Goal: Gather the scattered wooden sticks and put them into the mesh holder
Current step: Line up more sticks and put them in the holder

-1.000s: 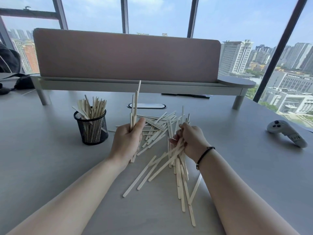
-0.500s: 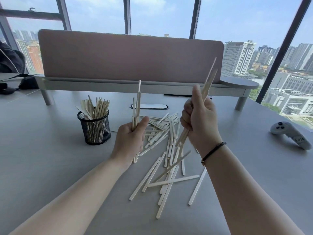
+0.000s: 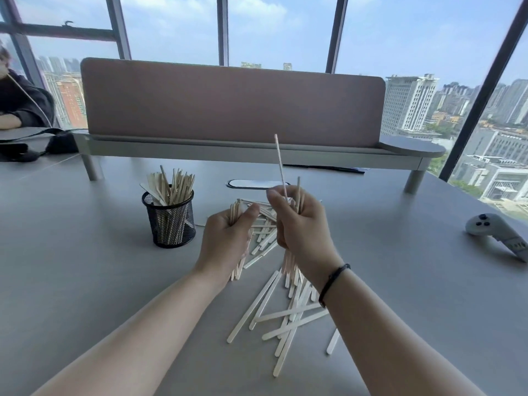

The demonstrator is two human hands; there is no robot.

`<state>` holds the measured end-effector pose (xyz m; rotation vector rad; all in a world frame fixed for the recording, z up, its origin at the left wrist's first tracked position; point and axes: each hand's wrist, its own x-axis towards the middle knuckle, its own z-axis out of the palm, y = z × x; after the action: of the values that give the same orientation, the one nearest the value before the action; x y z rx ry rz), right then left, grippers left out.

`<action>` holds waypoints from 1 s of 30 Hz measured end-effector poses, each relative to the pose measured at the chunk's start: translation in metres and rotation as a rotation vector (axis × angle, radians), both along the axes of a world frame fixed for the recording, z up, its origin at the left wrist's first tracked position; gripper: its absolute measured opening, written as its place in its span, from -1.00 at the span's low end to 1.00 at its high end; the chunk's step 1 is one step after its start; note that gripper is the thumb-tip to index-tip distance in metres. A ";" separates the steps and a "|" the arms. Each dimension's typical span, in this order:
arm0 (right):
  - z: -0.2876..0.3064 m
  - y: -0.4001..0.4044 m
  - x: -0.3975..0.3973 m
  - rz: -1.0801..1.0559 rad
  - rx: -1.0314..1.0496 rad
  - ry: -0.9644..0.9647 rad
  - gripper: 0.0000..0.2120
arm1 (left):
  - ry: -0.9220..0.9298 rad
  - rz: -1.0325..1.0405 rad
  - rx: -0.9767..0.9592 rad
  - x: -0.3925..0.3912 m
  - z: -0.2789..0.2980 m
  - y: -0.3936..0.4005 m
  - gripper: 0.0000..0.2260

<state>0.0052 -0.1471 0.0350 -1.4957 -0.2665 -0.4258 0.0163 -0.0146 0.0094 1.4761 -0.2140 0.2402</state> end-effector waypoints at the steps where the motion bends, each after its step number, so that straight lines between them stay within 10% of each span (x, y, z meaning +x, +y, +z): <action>1: 0.005 -0.001 -0.001 0.021 0.070 0.018 -0.68 | -0.004 -0.003 -0.007 0.000 0.001 0.000 -0.48; 30: 0.018 0.039 0.017 0.115 0.186 0.337 -0.42 | 0.180 0.011 -0.121 0.013 0.044 0.027 -0.41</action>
<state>0.0219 -0.1076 0.0528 -1.3363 -0.0438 -0.0984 0.0297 0.0127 0.0533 1.3698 -0.0454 0.1262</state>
